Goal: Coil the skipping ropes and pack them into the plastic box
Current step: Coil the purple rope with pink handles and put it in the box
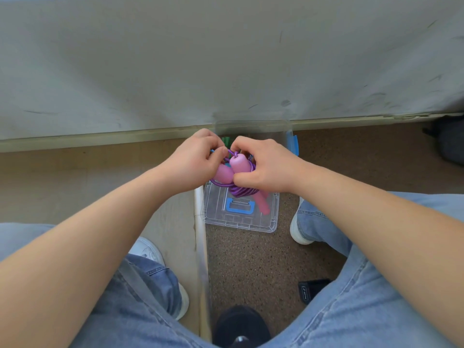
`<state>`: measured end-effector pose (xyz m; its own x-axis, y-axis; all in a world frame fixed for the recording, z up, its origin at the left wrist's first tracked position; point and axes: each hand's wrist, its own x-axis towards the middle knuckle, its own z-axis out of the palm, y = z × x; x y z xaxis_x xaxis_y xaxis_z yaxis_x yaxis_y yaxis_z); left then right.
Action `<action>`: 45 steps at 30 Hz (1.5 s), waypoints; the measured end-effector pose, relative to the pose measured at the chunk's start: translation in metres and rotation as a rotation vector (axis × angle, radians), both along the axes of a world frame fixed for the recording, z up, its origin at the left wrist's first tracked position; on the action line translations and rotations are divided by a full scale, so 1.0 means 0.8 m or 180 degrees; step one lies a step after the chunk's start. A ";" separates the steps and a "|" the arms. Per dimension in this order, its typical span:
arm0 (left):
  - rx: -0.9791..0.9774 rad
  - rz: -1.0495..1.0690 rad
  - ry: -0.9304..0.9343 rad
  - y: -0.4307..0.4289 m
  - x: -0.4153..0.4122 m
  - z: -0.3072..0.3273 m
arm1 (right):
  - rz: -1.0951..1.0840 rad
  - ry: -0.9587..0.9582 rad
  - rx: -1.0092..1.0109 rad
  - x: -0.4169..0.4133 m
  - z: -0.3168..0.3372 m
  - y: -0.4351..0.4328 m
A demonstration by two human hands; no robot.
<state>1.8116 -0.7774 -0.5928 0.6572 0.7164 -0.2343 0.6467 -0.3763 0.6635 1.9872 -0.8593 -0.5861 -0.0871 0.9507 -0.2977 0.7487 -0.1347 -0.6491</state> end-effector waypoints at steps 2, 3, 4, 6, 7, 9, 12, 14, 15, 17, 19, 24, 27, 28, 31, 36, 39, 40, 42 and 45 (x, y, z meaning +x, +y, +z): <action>-0.0224 0.0010 -0.0024 -0.010 0.004 0.001 | 0.0170 -0.0329 0.0084 -0.001 -0.002 -0.001; -0.0446 0.0059 -0.0087 -0.017 0.005 0.002 | 0.0241 -0.0502 0.0129 -0.003 -0.004 -0.002; -0.0691 0.0111 -0.0160 -0.022 0.006 0.003 | 0.0284 -0.0618 0.0148 -0.005 -0.007 -0.002; -0.0998 0.0153 -0.0228 -0.027 0.006 0.004 | 0.0237 -0.0584 0.0121 -0.009 -0.013 -0.004; -0.1117 0.0175 -0.0231 -0.027 0.005 0.004 | 0.0167 -0.0495 0.0106 -0.010 -0.015 -0.005; -0.1428 0.0303 -0.0300 -0.023 0.004 0.003 | 0.0048 -0.0337 0.0078 -0.010 -0.018 -0.005; -0.1525 0.0336 -0.0217 -0.017 0.006 0.001 | -0.0053 -0.0107 -0.0003 -0.010 -0.016 -0.004; -0.1465 0.0164 -0.0159 -0.013 0.007 0.002 | -0.0109 -0.0053 -0.0022 -0.012 -0.010 -0.003; -0.1504 0.0078 -0.0167 -0.011 0.005 0.004 | -0.0132 -0.0065 0.0002 -0.013 -0.007 -0.002; -0.1817 0.0025 -0.0290 -0.002 0.000 0.007 | -0.0072 -0.0173 0.0160 -0.015 -0.003 0.000; -0.2122 0.0018 -0.0378 0.006 -0.006 0.005 | 0.0079 -0.0237 0.0297 -0.016 -0.002 -0.001; -0.2373 -0.0031 -0.0387 -0.004 -0.008 -0.002 | 0.0561 -0.0818 0.0489 -0.016 -0.010 -0.003; -0.2352 0.0110 -0.0572 -0.010 -0.003 0.002 | 0.0576 -0.1102 0.0704 -0.018 -0.012 -0.002; -0.2287 0.0129 -0.0590 -0.010 -0.003 0.003 | 0.0552 -0.1136 0.0742 -0.019 -0.013 -0.003; -0.1834 0.0119 -0.0492 -0.011 -0.001 0.005 | 0.0506 -0.1262 0.0768 -0.014 -0.014 -0.006; -0.1233 0.0436 -0.0510 -0.009 0.003 -0.002 | 0.0299 -0.1245 0.0639 -0.009 -0.012 -0.006; -0.1013 0.0606 -0.0461 -0.008 0.004 -0.002 | 0.0169 -0.1114 0.0488 -0.012 -0.013 -0.007; -0.0912 0.0647 -0.0421 -0.009 0.004 -0.003 | 0.0151 -0.1135 0.0454 -0.012 -0.013 -0.006; -0.0713 0.0707 -0.0309 -0.013 0.005 -0.004 | 0.0112 -0.1203 0.0369 -0.014 -0.015 -0.006; -0.0552 0.0758 -0.0203 -0.016 0.008 -0.005 | 0.0050 -0.1289 0.0244 -0.016 -0.020 -0.006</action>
